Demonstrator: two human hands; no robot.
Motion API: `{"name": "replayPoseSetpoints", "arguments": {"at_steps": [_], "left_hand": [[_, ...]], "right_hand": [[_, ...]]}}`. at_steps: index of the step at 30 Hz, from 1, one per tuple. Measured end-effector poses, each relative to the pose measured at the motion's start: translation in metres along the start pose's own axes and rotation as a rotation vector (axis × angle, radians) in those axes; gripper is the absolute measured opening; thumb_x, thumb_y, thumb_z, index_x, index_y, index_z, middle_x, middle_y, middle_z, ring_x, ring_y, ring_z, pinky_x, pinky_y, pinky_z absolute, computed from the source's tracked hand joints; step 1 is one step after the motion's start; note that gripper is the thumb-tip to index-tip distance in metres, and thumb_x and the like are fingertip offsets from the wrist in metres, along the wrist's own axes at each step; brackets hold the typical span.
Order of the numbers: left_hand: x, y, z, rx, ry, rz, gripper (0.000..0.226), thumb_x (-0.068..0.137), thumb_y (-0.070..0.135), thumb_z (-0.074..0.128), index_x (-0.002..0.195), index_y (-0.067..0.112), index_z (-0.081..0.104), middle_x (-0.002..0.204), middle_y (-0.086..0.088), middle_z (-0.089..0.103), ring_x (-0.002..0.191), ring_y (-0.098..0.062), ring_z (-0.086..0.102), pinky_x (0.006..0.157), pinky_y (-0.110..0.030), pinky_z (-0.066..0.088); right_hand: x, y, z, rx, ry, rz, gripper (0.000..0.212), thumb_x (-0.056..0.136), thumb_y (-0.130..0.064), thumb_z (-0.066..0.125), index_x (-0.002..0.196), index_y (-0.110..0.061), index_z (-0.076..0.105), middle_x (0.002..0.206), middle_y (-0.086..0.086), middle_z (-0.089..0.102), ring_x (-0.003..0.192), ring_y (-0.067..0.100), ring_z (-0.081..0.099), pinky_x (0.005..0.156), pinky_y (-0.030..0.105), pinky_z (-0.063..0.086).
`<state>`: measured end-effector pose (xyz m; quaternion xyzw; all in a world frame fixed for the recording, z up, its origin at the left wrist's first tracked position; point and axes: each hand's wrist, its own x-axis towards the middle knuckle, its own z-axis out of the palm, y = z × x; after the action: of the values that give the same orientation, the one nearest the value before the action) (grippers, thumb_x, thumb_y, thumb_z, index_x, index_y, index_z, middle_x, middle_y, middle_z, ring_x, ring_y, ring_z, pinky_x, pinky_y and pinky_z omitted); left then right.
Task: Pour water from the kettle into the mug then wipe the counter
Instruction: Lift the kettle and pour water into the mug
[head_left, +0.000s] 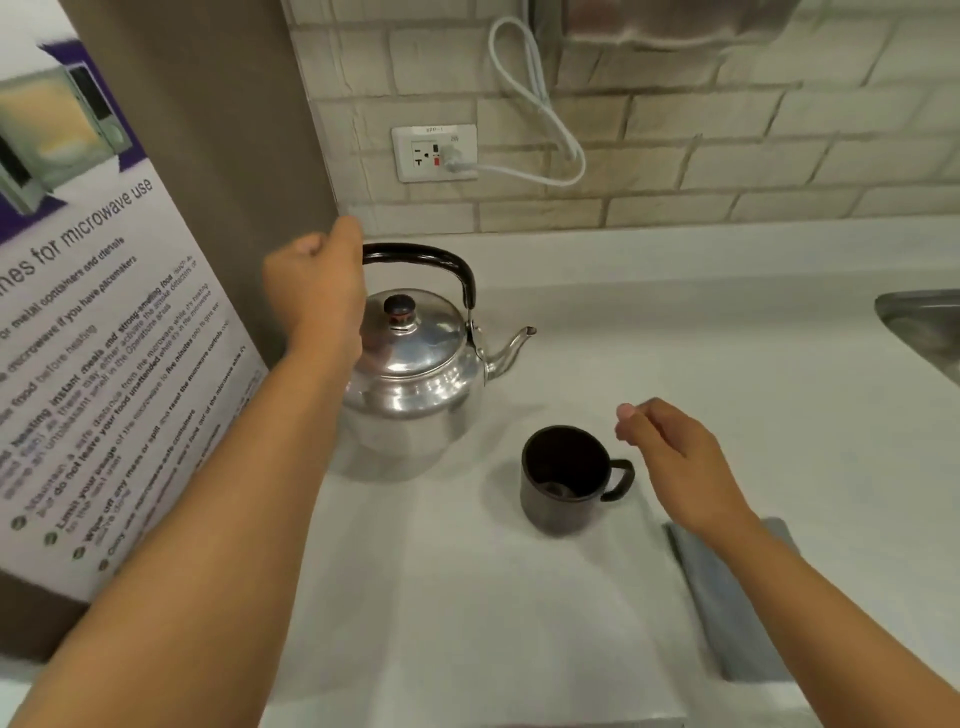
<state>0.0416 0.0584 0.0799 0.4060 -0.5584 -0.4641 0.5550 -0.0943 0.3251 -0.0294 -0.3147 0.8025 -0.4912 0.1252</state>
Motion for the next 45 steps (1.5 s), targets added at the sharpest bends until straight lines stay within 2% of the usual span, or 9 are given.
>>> {"name": "replayPoseSetpoints", "arguments": {"at_steps": [2,5,10,15,19,23,34,41,45], "left_hand": [[-0.011,0.005,-0.009,0.002,-0.005,0.0,0.046,0.067,0.024,0.058,0.035,0.019,0.025,0.036,0.011,0.015,0.042,-0.009,0.014,0.041,-0.024,0.012],[-0.028,0.007,-0.02,0.046,-0.028,-0.002,0.045,0.065,0.023,0.058,0.035,0.018,0.024,0.037,0.01,0.013,0.043,-0.011,0.012,0.043,-0.025,0.01],[-0.051,0.006,-0.036,0.12,-0.043,-0.008,0.043,0.063,0.026,0.057,0.033,0.016,0.027,0.036,0.008,0.014,0.046,-0.014,0.015,0.047,-0.028,0.015],[-0.067,0.007,-0.043,0.2,-0.052,0.052,0.039,0.06,0.027,0.055,0.034,0.014,0.028,0.036,0.004,0.013,0.049,-0.018,0.014,0.052,-0.032,0.021],[-0.076,0.011,-0.039,0.254,-0.086,0.123,0.038,0.061,0.028,0.055,0.034,0.015,0.033,0.032,0.003,0.016,0.041,-0.013,0.012,0.049,-0.027,0.023],[-0.078,0.018,-0.032,0.339,-0.107,0.207,0.033,0.061,0.031,0.054,0.034,0.019,0.04,0.03,0.002,0.022,0.035,-0.013,0.016,0.045,-0.023,0.02],[-0.086,0.043,-0.008,0.444,-0.153,0.301,0.03,0.062,0.025,0.055,0.04,0.014,0.037,0.036,0.006,0.025,0.04,-0.014,0.024,0.046,-0.023,0.028],[-0.092,0.047,0.001,0.524,-0.205,0.353,0.031,0.064,0.023,0.055,0.042,0.014,0.035,0.041,0.002,0.025,0.044,-0.016,0.023,0.047,-0.023,0.026],[-0.094,0.053,0.006,0.531,-0.223,0.379,0.032,0.064,0.022,0.055,0.042,0.013,0.034,0.041,0.002,0.025,0.044,-0.017,0.024,0.048,-0.023,0.027]], "right_hand": [[-0.011,0.013,0.009,0.061,0.058,0.06,0.044,0.095,-0.041,0.047,0.069,-0.007,0.052,0.065,0.001,0.059,0.062,0.013,0.053,0.058,0.017,0.04],[-0.019,0.02,0.026,0.201,0.049,0.136,0.041,0.096,-0.037,0.047,0.063,-0.012,0.041,0.061,0.001,0.046,0.055,0.005,0.053,0.058,0.023,0.038],[-0.026,0.026,0.047,0.313,0.104,0.125,0.053,0.097,-0.043,0.042,0.057,-0.009,0.04,0.053,0.001,0.043,0.045,0.006,0.04,0.046,0.011,0.036],[-0.021,0.025,0.048,0.34,0.167,0.126,0.06,0.096,-0.038,0.043,0.039,-0.026,0.031,0.037,-0.012,0.034,0.039,0.005,0.032,0.046,0.018,0.032],[-0.014,0.024,0.043,0.342,0.182,0.112,0.058,0.095,-0.032,0.044,0.04,-0.027,0.028,0.038,-0.012,0.031,0.041,0.007,0.031,0.053,0.029,0.034],[-0.009,0.025,0.041,0.334,0.164,0.081,0.057,0.095,-0.031,0.045,0.042,-0.028,0.027,0.039,-0.012,0.03,0.04,0.005,0.03,0.049,0.026,0.031],[-0.003,0.036,0.038,0.318,0.119,0.073,0.049,0.097,-0.032,0.046,0.053,-0.019,0.028,0.046,-0.01,0.031,0.047,0.011,0.031,0.054,0.031,0.033],[-0.001,0.037,0.037,0.3,0.108,0.056,0.05,0.097,-0.031,0.045,0.052,-0.02,0.027,0.044,-0.012,0.03,0.044,0.007,0.03,0.045,0.019,0.03],[-0.001,0.036,0.037,0.293,0.095,0.066,0.048,0.097,-0.032,0.045,0.055,-0.015,0.029,0.051,-0.002,0.031,0.049,0.012,0.031,0.051,0.028,0.031]]}}
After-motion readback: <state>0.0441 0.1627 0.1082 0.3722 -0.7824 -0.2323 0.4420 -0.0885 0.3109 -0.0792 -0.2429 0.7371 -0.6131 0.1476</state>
